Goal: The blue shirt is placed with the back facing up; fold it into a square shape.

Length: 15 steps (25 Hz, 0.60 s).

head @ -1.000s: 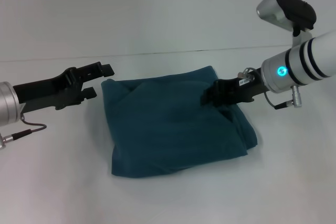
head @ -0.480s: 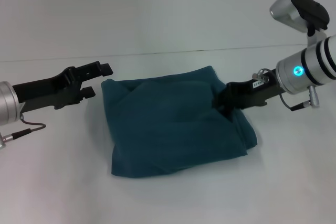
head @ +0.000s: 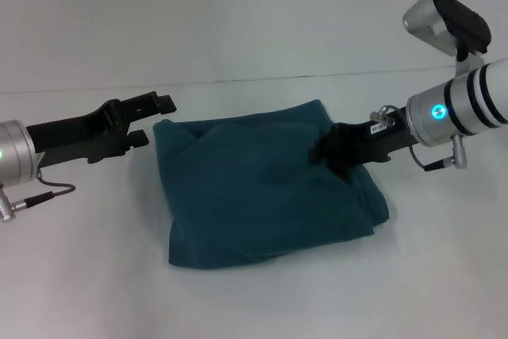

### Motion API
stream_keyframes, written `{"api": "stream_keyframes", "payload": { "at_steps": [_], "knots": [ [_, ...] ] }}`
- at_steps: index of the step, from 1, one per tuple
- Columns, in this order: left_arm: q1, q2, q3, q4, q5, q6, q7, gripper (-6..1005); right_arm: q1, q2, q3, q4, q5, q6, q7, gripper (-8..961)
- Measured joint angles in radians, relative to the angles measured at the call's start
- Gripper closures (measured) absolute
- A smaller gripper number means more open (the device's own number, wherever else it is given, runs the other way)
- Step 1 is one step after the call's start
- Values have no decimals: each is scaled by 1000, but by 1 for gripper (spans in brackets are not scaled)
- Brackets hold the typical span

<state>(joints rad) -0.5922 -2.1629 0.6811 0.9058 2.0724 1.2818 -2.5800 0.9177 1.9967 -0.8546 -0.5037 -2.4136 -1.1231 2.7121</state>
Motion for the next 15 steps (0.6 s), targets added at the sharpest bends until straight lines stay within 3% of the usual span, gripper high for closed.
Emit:
{"api": "stream_keyframes", "payload": {
  "at_steps": [15],
  "knots": [
    [3,0,0,-2,1,-6,3,64,-13,3,-3,24,43,7,-2,565]
  ]
}}
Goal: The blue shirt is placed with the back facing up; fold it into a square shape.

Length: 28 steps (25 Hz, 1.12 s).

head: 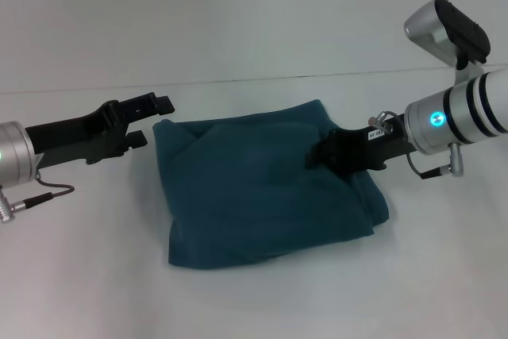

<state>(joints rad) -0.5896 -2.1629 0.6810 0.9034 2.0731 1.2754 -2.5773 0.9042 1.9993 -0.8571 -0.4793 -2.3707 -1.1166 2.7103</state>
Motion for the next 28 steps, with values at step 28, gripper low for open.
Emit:
{"api": "stream_keyframes", "payload": {
  "at_steps": [28],
  "knots": [
    [4,0,0,0,-2,-4,2,63,-2,4,-5,-8,27,58,-40,908]
  ]
}}
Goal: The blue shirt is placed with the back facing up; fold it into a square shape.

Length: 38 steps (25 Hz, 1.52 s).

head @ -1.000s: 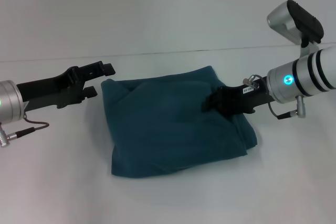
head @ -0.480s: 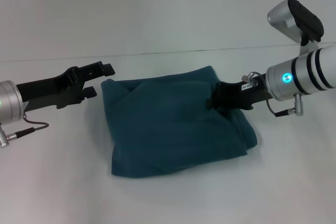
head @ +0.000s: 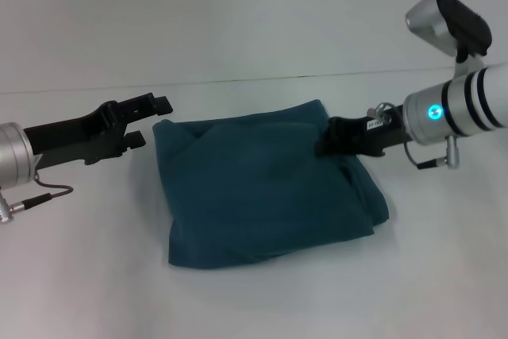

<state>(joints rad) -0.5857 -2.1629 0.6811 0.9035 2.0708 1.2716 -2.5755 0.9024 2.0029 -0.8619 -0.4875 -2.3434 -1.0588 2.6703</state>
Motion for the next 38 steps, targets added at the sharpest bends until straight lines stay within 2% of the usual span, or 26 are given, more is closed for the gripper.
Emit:
{"api": "stream_keyframes", "payload": {
  "at_steps": [9,14,21,26,32,38],
  "knots": [
    [3,0,0,0,-5,0,0,62,-10,-9,-35,-60,-5,10,-21,879],
    [3,0,-5,0,-5,0,0,62,-9,-1,-96,-47,-14,47,-13,862],
    [1,2,-6,0,-3,-4,0,63,-1,4,-104,-26,-132,129,56,839],
    [2,2,-6,0,-3,-10,0,63,1,4,-100,-42,-141,160,65,742],
    [2,3,-9,0,-4,-11,0,62,7,-15,-57,-101,-124,150,70,626],
    [-1,4,-10,1,-5,-10,-1,63,37,-31,-42,-121,-109,119,70,619]
  ]
}}
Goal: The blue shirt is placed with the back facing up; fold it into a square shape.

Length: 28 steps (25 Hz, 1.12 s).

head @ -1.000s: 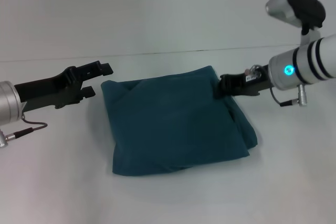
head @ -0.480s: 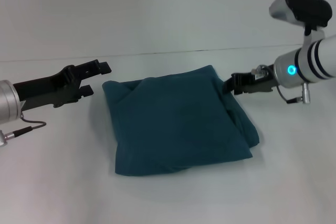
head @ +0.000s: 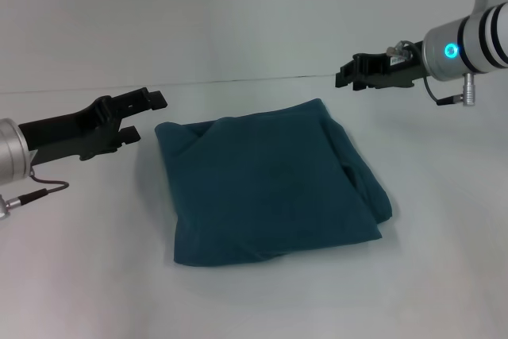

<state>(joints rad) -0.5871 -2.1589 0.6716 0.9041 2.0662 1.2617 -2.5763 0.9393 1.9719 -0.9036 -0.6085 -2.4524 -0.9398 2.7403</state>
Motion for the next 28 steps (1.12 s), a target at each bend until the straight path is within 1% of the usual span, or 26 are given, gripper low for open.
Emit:
{"api": "stream_keyframes", "payload": {
  "at_steps": [4,8,10,13,16,18,22,28],
  "knots": [
    [0,1,0,0,0,0,-3,63,9,0,-4,7,0,4,0,619],
    [0,1,0,0,0,-1,-3,62,13,9,-7,42,1,31,-5,620],
    [-1,2,0,0,0,-3,-3,62,19,18,-8,80,3,65,-7,620],
    [-3,2,0,-1,-1,-7,-1,62,26,39,-3,135,6,132,-5,620],
    [-4,2,0,-1,-2,-12,0,63,26,62,0,162,27,185,-2,620],
    [-4,1,0,-1,-2,-14,0,63,25,70,1,176,65,207,-2,620],
    [-2,0,3,-1,-2,-15,1,63,26,74,-3,203,136,226,-10,619],
    [-1,-1,5,-1,-2,-15,1,62,24,76,-11,207,141,215,-4,620]
  ]
}}
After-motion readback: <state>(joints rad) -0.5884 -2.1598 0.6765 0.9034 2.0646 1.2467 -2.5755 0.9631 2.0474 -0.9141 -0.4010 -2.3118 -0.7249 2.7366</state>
